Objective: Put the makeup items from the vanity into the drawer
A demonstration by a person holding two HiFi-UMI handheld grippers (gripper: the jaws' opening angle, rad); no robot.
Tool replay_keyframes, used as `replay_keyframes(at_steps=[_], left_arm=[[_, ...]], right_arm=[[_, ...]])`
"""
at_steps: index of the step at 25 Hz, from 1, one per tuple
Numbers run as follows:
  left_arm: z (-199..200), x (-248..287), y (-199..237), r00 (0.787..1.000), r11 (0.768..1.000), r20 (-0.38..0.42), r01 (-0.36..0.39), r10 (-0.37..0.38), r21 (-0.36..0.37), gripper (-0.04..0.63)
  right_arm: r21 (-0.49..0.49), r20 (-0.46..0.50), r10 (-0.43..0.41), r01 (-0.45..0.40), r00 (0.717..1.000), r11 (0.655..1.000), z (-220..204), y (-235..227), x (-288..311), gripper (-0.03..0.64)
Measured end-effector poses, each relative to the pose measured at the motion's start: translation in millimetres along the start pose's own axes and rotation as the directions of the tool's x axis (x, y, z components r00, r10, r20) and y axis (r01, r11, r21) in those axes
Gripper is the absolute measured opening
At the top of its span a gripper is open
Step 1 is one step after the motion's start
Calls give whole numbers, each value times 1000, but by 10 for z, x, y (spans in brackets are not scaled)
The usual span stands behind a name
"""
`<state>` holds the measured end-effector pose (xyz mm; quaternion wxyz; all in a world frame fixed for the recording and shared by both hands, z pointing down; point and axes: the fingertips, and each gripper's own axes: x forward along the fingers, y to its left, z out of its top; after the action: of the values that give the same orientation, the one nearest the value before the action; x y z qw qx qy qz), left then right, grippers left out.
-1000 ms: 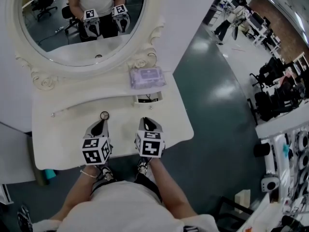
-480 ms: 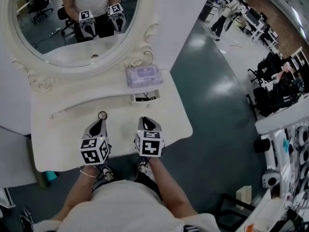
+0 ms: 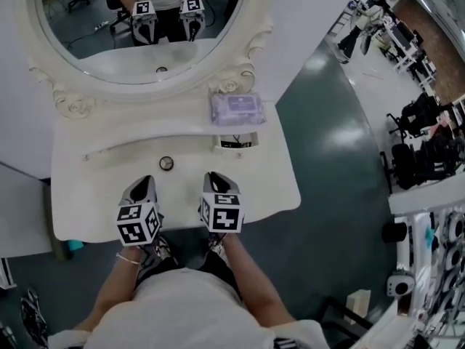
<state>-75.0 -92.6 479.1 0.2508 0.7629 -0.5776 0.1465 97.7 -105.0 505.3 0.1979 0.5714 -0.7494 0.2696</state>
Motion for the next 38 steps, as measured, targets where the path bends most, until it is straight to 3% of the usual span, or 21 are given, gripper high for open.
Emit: replay_keyframes(at_steps=[5, 8, 14, 28, 38], left_arm=[[-105, -51, 307, 998, 997, -23, -64, 63, -40, 3], [-175, -65, 457, 995, 994, -37, -95, 93, -58, 3], [-374, -152, 734, 983, 978, -69, -175, 168, -112, 3], [-712, -363, 1313, 950, 917, -109, -312, 294, -249, 3], [-946, -375, 1499, 939, 883, -137, -344, 316, -318, 3]], right_arm=[[-27, -62, 119, -120, 991, 992, -99, 351, 235, 38], [-37, -99, 174, -179, 980, 983, -169, 520, 388, 114], [-93, -162, 230, -247, 960, 965, -259, 753, 631, 150], [-230, -240, 236, -291, 942, 929, -317, 972, 1141, 200], [-327, -297, 206, -302, 932, 896, -417, 1077, 1389, 219]])
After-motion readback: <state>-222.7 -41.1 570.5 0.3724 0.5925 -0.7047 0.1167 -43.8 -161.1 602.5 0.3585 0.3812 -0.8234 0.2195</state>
